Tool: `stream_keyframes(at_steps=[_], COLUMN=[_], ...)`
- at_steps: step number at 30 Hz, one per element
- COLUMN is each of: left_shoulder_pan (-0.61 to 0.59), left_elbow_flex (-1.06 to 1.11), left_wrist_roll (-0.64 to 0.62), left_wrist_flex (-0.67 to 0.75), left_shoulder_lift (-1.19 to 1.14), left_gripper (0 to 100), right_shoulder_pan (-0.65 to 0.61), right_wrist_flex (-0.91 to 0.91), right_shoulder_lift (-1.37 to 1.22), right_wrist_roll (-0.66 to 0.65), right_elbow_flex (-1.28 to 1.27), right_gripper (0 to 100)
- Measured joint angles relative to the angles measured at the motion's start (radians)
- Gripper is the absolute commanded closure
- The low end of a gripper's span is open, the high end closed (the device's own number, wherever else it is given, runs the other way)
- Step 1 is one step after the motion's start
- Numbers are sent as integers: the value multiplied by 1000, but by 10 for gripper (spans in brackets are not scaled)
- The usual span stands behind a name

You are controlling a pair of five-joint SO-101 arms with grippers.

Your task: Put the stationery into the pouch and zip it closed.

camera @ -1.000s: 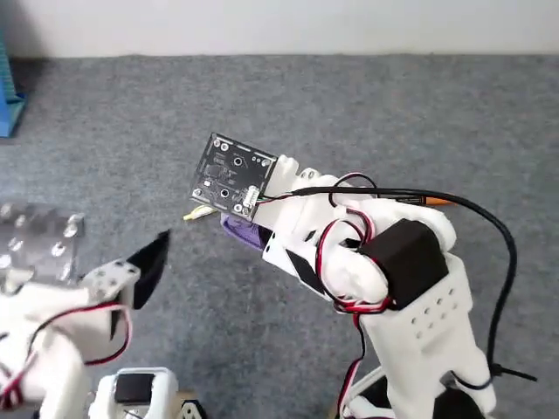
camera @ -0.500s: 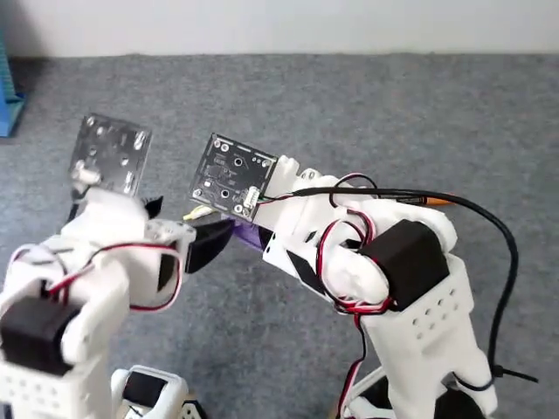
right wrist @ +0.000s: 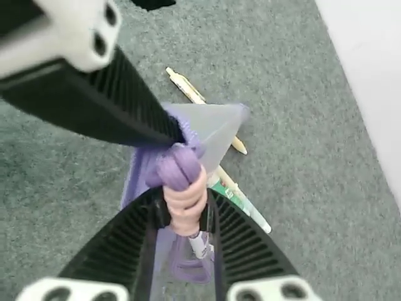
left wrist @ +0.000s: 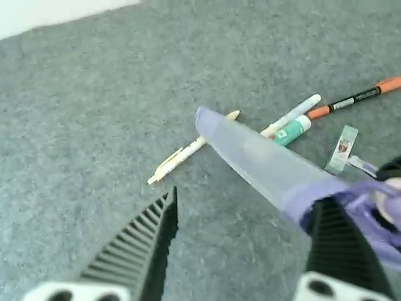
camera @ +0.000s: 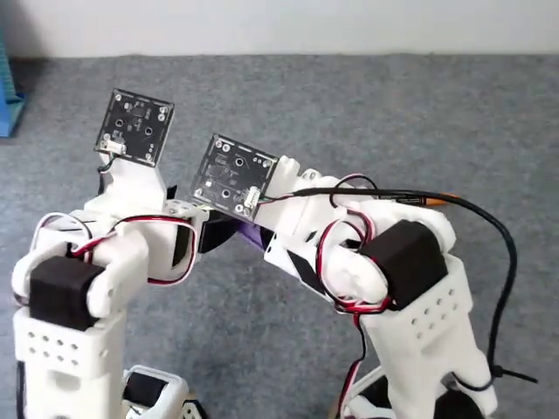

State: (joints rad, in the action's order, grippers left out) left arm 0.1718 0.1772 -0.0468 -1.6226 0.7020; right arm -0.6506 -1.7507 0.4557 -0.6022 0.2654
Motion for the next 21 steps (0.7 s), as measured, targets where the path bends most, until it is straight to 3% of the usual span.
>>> stream_keyframes(at_steps=[6, 12, 21], left_shoulder_pan=[-5, -2, 2], left_elbow_flex=[132, 187, 213], left_wrist_roll=[-2, -2, -2], left_wrist_flex=[41, 46, -21], left_shoulder_lift=[-2, -2, -2], left_gripper=[986, 988, 988], right_shoulder_pan=[0, 12, 222], right_wrist_flex=[-3, -3, -3], right_shoulder_lift=[48, 135, 324], right_wrist_roll=[-3, -5, -137], right_elbow_flex=[-109, -206, -362], right_gripper=[991, 991, 991])
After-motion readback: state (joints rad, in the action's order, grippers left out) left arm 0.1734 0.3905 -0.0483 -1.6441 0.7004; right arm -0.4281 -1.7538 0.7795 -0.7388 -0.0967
